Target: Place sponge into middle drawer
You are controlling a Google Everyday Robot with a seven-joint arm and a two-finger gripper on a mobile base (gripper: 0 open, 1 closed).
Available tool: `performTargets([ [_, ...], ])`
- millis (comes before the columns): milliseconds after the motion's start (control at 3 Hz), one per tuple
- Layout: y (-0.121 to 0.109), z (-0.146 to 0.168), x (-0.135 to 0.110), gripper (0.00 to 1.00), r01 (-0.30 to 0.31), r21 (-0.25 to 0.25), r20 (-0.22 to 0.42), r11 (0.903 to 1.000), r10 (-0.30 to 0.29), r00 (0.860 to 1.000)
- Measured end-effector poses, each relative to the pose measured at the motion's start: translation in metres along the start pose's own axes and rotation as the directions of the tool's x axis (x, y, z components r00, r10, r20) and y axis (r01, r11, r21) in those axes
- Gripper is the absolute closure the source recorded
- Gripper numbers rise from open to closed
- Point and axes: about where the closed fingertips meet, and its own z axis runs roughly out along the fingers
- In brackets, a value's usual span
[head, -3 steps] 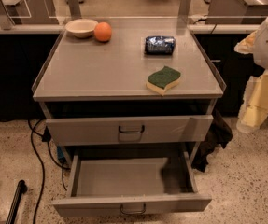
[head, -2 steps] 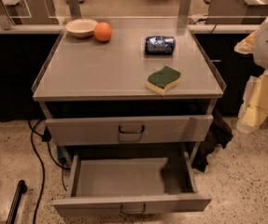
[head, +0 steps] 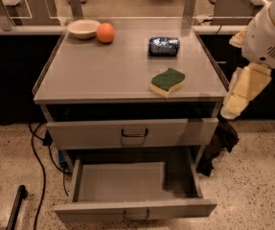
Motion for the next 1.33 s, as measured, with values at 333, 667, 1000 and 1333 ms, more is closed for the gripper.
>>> performTargets([
  [333,-0.020,0.015,-0.007,0.00,-0.020,0.009,0.023,0.9998,0.019,1.000],
  [667,-0.046,0.035,-0.010,0.00,-0.064,0.011,0.049,0.9979,0.063,0.997],
  [1000,-0.070,0.060,-0.017,0.00,-0.089,0.023,0.107,0.9958,0.086,0.991],
  [1333,-0.070,0.060,-0.018,0.00,-0.088,0.024,0.105,0.9958,0.085,0.991],
])
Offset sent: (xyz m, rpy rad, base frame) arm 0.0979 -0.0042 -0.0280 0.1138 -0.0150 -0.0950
